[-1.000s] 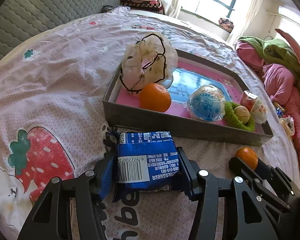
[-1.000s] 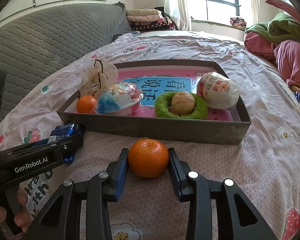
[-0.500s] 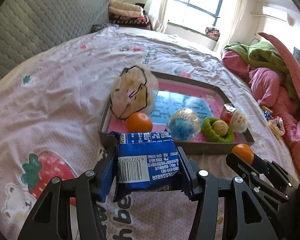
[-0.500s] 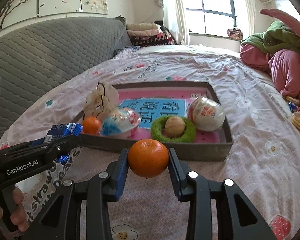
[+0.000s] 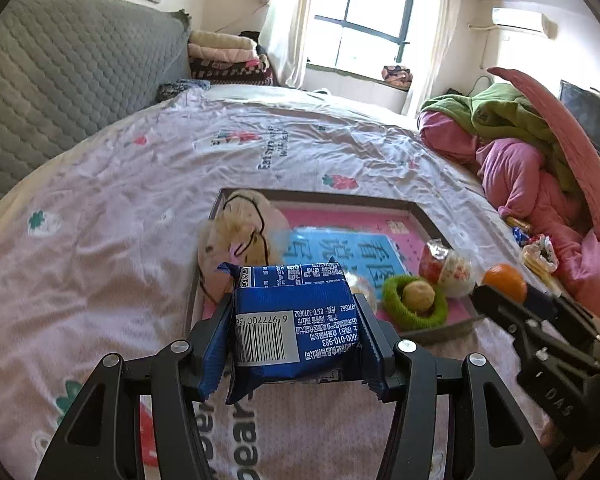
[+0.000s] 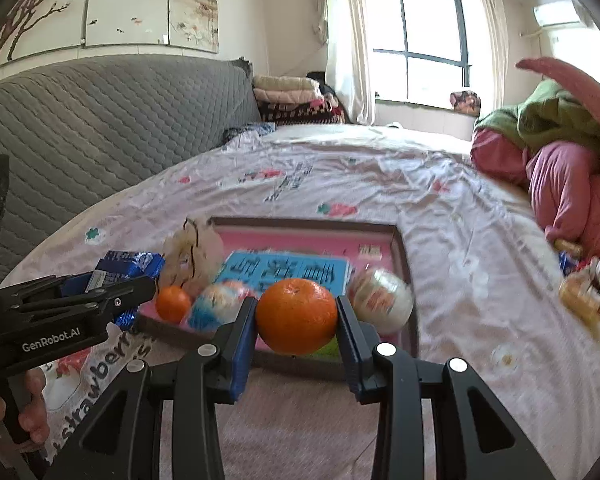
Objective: Organize objects
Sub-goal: 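Lift and carry the blue packet and orange over the pink box with both tools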
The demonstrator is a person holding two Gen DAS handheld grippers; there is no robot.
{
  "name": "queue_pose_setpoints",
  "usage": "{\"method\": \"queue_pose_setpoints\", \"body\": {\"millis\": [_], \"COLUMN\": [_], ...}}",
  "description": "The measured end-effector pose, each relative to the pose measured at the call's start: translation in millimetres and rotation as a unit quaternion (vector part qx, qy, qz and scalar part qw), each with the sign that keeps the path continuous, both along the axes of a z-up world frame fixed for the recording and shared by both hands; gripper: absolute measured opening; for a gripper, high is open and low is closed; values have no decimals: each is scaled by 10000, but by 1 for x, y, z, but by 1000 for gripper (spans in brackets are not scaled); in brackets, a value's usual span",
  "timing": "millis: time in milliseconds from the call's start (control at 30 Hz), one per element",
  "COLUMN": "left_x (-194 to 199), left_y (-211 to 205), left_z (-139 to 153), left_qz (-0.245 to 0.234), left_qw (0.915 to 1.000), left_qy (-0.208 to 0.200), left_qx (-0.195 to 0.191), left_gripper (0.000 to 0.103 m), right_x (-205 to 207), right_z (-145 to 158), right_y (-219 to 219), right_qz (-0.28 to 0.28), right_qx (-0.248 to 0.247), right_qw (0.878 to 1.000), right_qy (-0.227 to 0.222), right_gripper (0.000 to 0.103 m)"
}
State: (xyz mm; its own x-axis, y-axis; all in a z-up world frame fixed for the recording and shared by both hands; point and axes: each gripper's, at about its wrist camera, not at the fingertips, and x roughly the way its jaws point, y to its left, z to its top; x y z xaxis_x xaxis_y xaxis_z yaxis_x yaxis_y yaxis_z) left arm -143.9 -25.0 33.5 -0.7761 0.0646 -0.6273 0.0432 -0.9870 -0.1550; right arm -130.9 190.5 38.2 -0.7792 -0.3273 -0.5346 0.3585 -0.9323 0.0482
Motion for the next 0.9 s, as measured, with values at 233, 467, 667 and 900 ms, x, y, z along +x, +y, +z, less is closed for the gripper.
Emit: {"method": "queue_pose_setpoints", "body": {"millis": [233, 467, 667, 900], "left_x": [-20, -36, -41, -45], "left_y": [6, 5, 4, 5], "left_z": [-2, -23, -34, -43], "left_qz": [-157, -128, -141, -189], "left_qw": [9999, 9997, 9995, 9993], "left_qy": [24, -188, -265, -319], "left_qx": [-37, -15, -10, 21], "left_gripper": [58, 58, 58, 58], "right_x": [-13, -25, -34, -42], "right_z": [4, -11, -29, -40], "right_y": [1, -1, 1, 6], "right_qz": [-44, -14, -68, -155], "right_qx": [79, 160, 227, 233], "right_qw": [9999, 9999, 9994, 9989], "right_qy": [92, -58, -244, -367], "right_gripper": [39, 39, 39, 39]}}
